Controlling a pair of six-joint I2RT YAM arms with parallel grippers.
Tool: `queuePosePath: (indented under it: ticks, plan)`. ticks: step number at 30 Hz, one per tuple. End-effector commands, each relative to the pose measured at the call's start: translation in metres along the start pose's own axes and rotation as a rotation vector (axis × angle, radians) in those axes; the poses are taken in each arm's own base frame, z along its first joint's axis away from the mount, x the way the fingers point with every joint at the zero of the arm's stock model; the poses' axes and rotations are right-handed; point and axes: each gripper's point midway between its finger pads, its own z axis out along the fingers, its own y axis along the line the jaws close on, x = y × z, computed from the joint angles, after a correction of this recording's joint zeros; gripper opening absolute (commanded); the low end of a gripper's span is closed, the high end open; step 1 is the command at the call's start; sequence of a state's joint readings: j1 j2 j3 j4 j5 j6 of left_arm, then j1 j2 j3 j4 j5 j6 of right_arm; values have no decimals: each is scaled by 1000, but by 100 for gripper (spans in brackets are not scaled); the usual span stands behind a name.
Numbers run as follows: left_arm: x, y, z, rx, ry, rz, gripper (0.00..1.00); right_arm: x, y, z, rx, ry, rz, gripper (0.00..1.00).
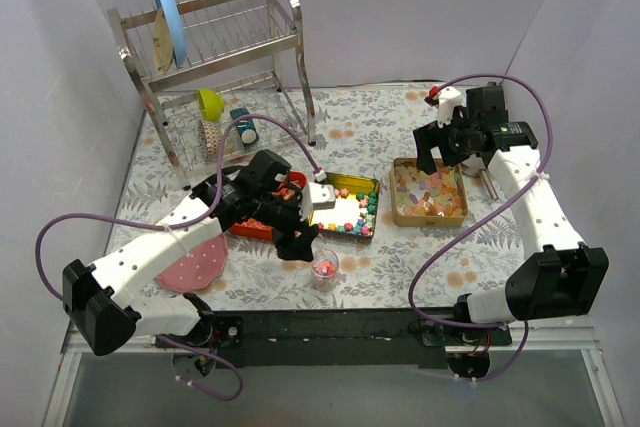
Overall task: Pack the candies
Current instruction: Close the bottle lid on the packing bottle.
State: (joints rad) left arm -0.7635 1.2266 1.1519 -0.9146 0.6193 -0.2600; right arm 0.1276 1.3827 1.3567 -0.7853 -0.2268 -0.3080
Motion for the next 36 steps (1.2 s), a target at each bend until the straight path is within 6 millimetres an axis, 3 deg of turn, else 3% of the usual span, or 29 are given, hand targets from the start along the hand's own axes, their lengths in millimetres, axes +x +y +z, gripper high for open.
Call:
queuePosePath:
  ticks: [1,6,16,36]
  plan:
    - [6,-14,20,8,58,37,62,-30,-3,-5,6,-75,-1,98]
    - [6,-6,36,-11,82,48,60,-35,-5,-6,13,-92,-14,98]
    - [11,-4,57,-31,115,87,61,-21,6,-7,-21,-94,-14,98]
    - [26,-7,68,-26,149,101,64,-20,9,-5,-41,-96,-15,98]
